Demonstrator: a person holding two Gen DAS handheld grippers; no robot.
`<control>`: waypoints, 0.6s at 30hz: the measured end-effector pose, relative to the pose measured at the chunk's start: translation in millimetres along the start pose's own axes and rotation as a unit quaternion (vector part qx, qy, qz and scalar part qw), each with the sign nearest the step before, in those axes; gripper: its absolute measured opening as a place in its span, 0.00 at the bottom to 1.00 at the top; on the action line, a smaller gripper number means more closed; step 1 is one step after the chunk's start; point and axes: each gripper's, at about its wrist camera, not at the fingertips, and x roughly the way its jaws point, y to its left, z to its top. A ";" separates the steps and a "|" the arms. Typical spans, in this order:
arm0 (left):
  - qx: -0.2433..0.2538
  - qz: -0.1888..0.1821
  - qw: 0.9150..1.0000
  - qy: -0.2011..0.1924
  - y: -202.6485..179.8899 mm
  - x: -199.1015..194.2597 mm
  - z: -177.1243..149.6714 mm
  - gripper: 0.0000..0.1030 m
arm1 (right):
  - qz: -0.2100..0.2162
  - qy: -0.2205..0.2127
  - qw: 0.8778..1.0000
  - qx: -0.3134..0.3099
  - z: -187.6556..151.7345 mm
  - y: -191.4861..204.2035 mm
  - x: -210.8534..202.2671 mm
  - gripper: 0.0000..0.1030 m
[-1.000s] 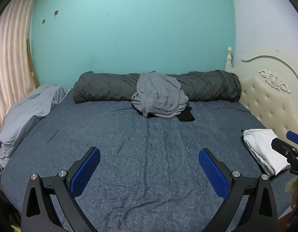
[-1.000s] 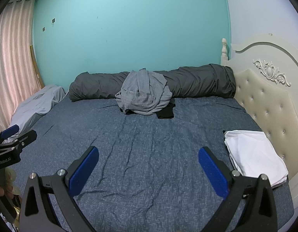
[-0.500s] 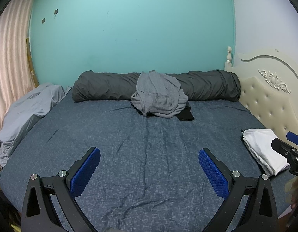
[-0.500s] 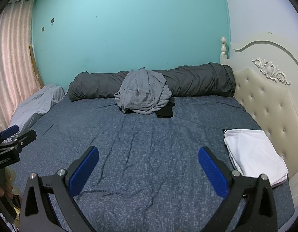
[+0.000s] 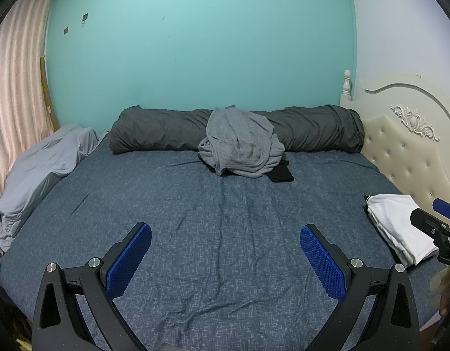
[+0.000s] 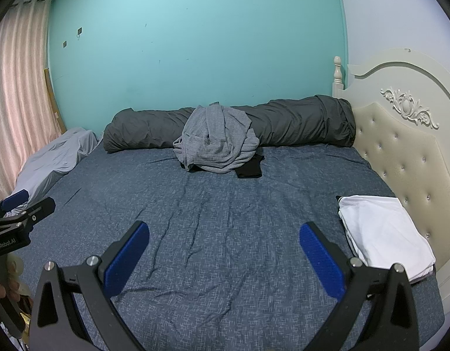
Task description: Fold clothes
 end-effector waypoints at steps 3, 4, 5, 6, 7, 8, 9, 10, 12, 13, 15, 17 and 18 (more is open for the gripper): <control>0.000 0.000 1.000 0.000 0.3 -0.3 0.2 1.00 | -0.001 0.000 1.000 0.000 -0.1 0.6 0.0 1.00; 0.000 0.000 1.000 0.001 0.4 -0.4 0.3 1.00 | -0.001 0.000 1.000 0.000 0.2 1.3 0.0 1.00; 0.000 0.000 1.000 0.001 0.4 -0.5 0.4 1.00 | -0.001 0.000 1.000 0.000 0.2 1.5 -0.2 1.00; 0.000 0.000 1.000 0.001 0.5 -0.6 0.5 1.00 | -0.002 0.000 1.000 0.000 0.2 1.6 -0.4 1.00; 0.000 0.000 1.000 0.001 0.6 -0.7 0.6 1.00 | -0.002 0.000 1.000 0.000 0.5 1.9 -0.4 1.00; -0.001 -0.001 1.000 0.001 1.2 -1.0 0.6 1.00 | -0.002 0.000 1.000 0.000 0.5 2.9 -0.3 1.00; -0.001 -0.001 1.000 0.001 2.0 -1.0 -0.2 1.00 | -0.002 0.000 1.000 0.000 0.6 2.8 -0.4 1.00; -0.001 -0.001 1.000 0.001 1.9 -1.2 0.1 1.00 | -0.002 0.000 1.000 0.000 0.5 2.8 -0.8 1.00; -0.002 0.000 1.000 0.001 1.6 -1.4 0.7 1.00 | -0.002 0.000 1.000 -0.001 0.6 2.8 -1.3 1.00; -0.001 -0.001 1.000 0.001 1.3 -1.5 1.2 1.00 | -0.002 0.000 1.000 -0.001 0.9 2.5 -1.2 1.00; -0.001 -0.001 1.000 0.002 0.6 -1.5 2.3 1.00 | -0.003 0.000 1.000 -0.001 1.3 2.1 -1.4 1.00; -0.001 -0.001 1.000 0.002 -0.1 -1.7 2.5 1.00 | -0.003 0.001 1.000 -0.001 3.6 1.9 -0.7 1.00; -0.001 -0.001 1.000 0.002 0.2 -1.9 2.3 1.00 | -0.003 0.001 1.000 0.000 3.6 1.8 -0.7 1.00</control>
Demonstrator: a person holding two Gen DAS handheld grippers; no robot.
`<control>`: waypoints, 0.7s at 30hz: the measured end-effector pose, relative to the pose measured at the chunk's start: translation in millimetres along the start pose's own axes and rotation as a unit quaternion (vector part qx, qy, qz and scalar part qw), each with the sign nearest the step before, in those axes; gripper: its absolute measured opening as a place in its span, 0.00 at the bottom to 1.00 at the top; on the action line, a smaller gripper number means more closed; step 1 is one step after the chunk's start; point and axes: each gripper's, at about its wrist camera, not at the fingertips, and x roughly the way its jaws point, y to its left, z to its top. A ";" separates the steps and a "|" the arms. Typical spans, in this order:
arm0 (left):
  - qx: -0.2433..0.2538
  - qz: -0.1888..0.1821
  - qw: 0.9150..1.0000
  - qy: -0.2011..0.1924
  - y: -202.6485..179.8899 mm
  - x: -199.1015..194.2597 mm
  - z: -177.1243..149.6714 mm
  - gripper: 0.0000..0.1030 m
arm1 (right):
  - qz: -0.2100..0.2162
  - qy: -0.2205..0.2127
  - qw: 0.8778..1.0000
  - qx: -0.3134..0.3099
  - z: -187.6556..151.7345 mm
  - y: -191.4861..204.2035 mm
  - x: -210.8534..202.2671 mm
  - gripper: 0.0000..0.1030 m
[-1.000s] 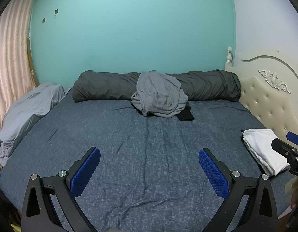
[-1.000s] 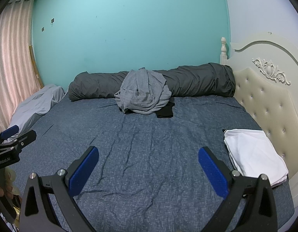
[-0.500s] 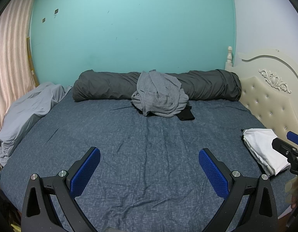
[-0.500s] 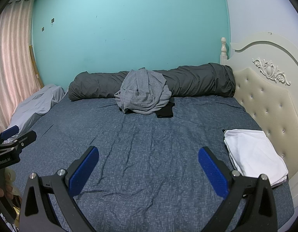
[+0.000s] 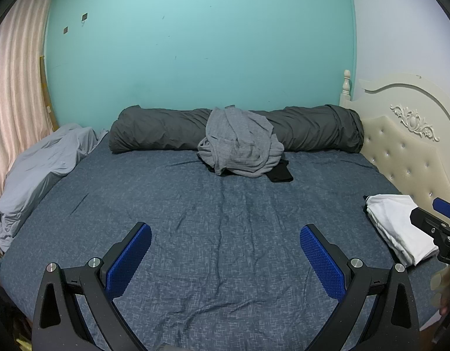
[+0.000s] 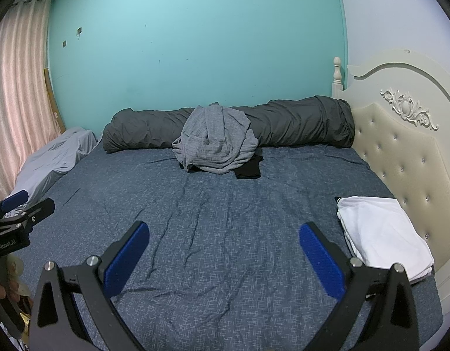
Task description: Fold clothes
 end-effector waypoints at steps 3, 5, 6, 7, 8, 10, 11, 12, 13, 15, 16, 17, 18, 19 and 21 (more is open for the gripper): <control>0.000 0.000 1.000 0.000 0.3 0.0 0.1 1.00 | 0.000 0.000 1.000 0.000 0.0 -1.1 0.1 1.00; -0.001 0.000 1.000 0.001 0.3 0.2 0.4 1.00 | 0.000 0.000 1.000 0.000 0.3 -1.4 0.6 1.00; -0.001 0.001 1.000 0.001 0.3 0.2 0.6 1.00 | 0.000 0.000 1.000 0.000 0.2 -1.3 0.8 1.00; -0.001 0.001 1.000 0.001 0.3 0.3 0.7 1.00 | 0.000 0.001 1.000 0.000 0.1 -1.3 0.8 1.00; -0.001 0.001 1.000 0.002 0.3 0.4 0.9 1.00 | 0.000 0.001 1.000 0.000 0.0 -1.3 1.0 1.00; -0.001 0.001 1.000 0.003 0.1 0.7 1.0 1.00 | 0.000 0.002 1.000 -0.001 -0.4 -0.9 1.6 1.00; -0.001 0.002 1.000 0.003 0.3 1.1 1.0 1.00 | 0.000 0.002 1.000 -0.001 -1.1 -0.5 1.4 1.00; -0.001 0.002 1.000 0.004 0.0 1.2 0.8 1.00 | 0.000 0.002 1.000 -0.001 -1.7 -0.2 1.3 1.00; -0.001 0.003 1.000 0.004 0.4 2.0 1.3 1.00 | 0.000 0.002 1.000 -0.001 -2.0 -0.3 1.6 1.00; -0.002 0.004 1.000 0.004 0.7 3.1 1.4 1.00 | -0.001 0.003 1.000 0.000 -2.5 -1.1 2.5 1.00; -0.002 0.006 1.000 0.004 0.5 3.8 0.7 1.00 | -0.001 0.003 1.000 0.000 -2.7 -1.6 2.9 1.00; -0.004 0.007 1.000 0.004 1.1 5.0 0.3 1.00 | -0.001 0.003 1.000 0.000 -2.9 -2.2 3.3 1.00; -0.005 0.009 1.000 0.005 2.6 7.3 -0.3 1.00 | -0.002 0.003 1.000 0.001 -3.5 -3.2 3.8 1.00; -0.006 0.011 1.000 0.006 4.0 9.6 -1.0 1.00 | -0.002 0.003 1.000 0.001 -4.0 -3.9 4.5 1.00; -0.008 0.013 1.000 0.009 6.9 13.7 -2.4 1.00 | -0.004 0.004 1.000 0.002 -4.9 -5.7 6.8 1.00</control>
